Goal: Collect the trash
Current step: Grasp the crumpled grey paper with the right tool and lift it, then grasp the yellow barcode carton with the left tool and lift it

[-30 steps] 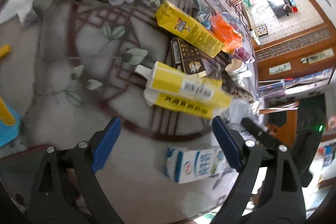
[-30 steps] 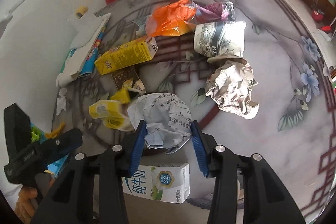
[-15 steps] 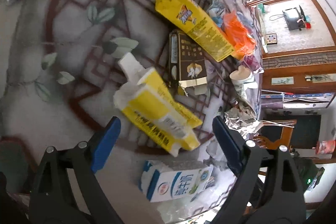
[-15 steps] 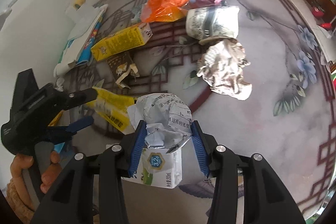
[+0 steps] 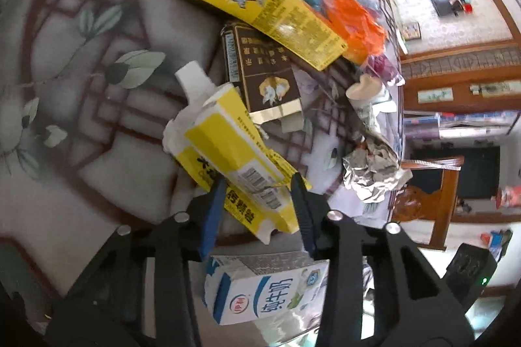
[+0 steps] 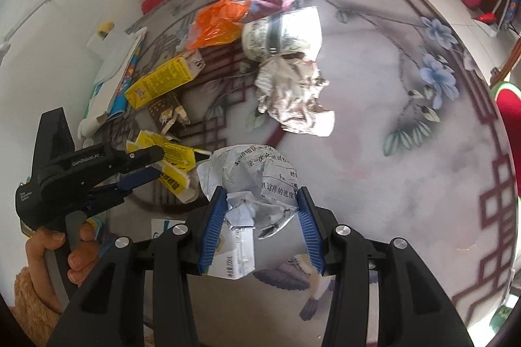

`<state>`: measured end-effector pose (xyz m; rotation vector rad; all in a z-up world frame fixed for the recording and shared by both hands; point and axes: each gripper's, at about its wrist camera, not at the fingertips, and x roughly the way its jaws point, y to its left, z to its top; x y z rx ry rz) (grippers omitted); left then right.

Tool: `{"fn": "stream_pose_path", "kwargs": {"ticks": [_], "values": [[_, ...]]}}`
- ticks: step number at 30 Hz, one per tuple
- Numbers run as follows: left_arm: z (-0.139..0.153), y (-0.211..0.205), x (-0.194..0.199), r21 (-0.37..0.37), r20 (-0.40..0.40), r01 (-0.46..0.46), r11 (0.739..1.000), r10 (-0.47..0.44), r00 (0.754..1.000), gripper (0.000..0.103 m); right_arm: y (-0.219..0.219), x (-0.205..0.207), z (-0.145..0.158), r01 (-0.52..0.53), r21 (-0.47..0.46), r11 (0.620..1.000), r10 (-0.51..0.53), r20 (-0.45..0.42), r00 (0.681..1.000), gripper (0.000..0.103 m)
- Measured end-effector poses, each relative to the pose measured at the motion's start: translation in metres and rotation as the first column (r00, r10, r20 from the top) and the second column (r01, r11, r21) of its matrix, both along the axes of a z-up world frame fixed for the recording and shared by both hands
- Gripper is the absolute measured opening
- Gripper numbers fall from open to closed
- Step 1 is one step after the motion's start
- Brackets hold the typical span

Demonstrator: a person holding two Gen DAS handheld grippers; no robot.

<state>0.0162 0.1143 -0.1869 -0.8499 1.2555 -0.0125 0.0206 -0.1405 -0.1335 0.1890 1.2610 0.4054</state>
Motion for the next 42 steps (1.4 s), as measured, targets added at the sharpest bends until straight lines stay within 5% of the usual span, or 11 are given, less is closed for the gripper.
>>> {"fn": "stream_pose_path", "kwargs": {"ticks": [9, 20, 22, 26, 32, 36, 38, 42], "values": [[0.019, 0.001, -0.004, 0.002, 0.05, 0.058, 0.998, -0.058, 0.997, 0.0, -0.014, -0.006, 0.005, 0.031, 0.016, 0.999, -0.031, 0.011, 0.999, 0.043], [0.057, -0.013, -0.031, 0.147, 0.159, 0.046, 0.988, -0.07, 0.985, 0.0, -0.016, -0.01, 0.009, 0.034, 0.038, 0.999, -0.035, 0.035, 0.999, 0.043], [0.056, -0.011, -0.03, 0.155, 0.156, 0.026, 0.988, -0.05, 0.986, 0.006, -0.017, -0.011, 0.01, 0.035, 0.037, 0.999, -0.036, 0.036, 0.999, 0.043], [0.045, -0.003, -0.023, 0.151, 0.132, -0.039, 0.988, 0.019, 0.991, 0.049, -0.022, -0.014, 0.01, 0.04, 0.04, 0.998, -0.042, 0.034, 0.999, 0.044], [0.026, -0.005, 0.001, 0.189, 0.079, -0.075, 0.979, 0.06, 0.995, 0.073, -0.036, -0.021, 0.006, 0.069, 0.039, 0.997, -0.07, 0.018, 0.997, 0.044], [0.006, -0.009, 0.007, 0.155, 0.023, -0.07, 0.985, 0.067, 0.997, 0.073, -0.045, -0.026, 0.004, 0.092, 0.047, 0.995, -0.092, 0.01, 0.996, 0.044], [-0.001, -0.011, 0.006, 0.147, 0.008, -0.057, 0.987, 0.056, 0.998, 0.051, -0.05, -0.028, 0.003, 0.106, 0.051, 0.993, -0.107, 0.007, 0.994, 0.044], [0.003, -0.011, 0.0, 0.137, 0.034, -0.052, 0.989, 0.048, 0.998, 0.039, -0.058, -0.03, 0.003, 0.137, 0.055, 0.989, -0.138, 0.006, 0.99, 0.044]]}}
